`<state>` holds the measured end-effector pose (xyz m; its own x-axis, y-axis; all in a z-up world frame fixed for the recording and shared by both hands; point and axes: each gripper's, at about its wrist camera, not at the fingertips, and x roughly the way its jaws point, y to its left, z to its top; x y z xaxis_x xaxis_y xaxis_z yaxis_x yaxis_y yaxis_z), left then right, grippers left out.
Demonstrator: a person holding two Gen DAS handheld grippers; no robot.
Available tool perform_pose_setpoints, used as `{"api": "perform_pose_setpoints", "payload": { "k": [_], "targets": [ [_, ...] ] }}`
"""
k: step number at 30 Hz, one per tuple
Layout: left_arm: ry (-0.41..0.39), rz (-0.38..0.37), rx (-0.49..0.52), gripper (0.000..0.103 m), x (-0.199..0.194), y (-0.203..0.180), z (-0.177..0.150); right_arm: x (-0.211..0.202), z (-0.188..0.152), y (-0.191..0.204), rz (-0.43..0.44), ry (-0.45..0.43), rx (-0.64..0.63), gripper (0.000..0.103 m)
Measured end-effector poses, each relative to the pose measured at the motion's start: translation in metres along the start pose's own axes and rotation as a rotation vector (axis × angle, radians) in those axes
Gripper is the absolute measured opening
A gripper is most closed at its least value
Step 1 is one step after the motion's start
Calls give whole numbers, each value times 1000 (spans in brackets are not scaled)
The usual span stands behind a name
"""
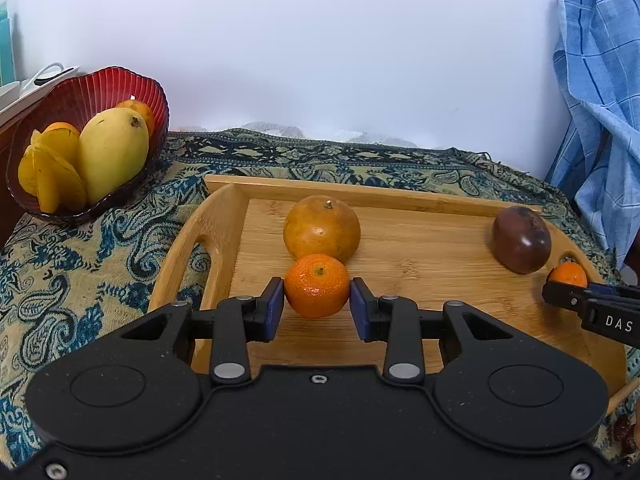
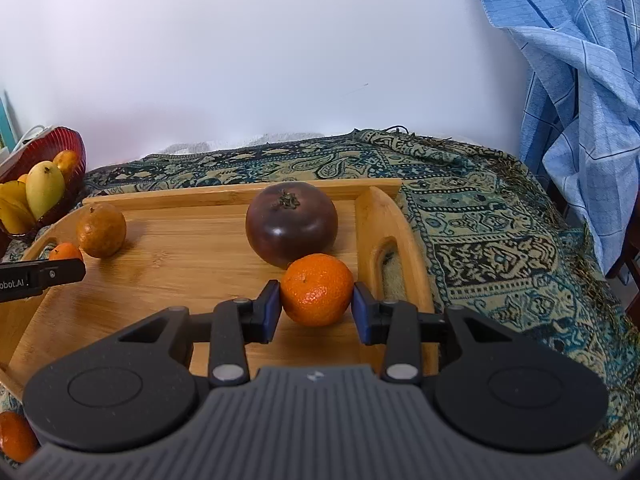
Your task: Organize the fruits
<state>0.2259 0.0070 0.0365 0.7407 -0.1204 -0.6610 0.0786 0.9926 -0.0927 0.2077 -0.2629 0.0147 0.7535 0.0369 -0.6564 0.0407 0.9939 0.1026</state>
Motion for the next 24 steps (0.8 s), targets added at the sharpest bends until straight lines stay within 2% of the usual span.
{"api": "perform_pose_setpoints", "payload": {
  "k": [24],
  "targets": [
    [15, 21, 11, 34, 14, 4, -1, 12, 0, 7, -12, 6, -17, 42]
  ]
}}
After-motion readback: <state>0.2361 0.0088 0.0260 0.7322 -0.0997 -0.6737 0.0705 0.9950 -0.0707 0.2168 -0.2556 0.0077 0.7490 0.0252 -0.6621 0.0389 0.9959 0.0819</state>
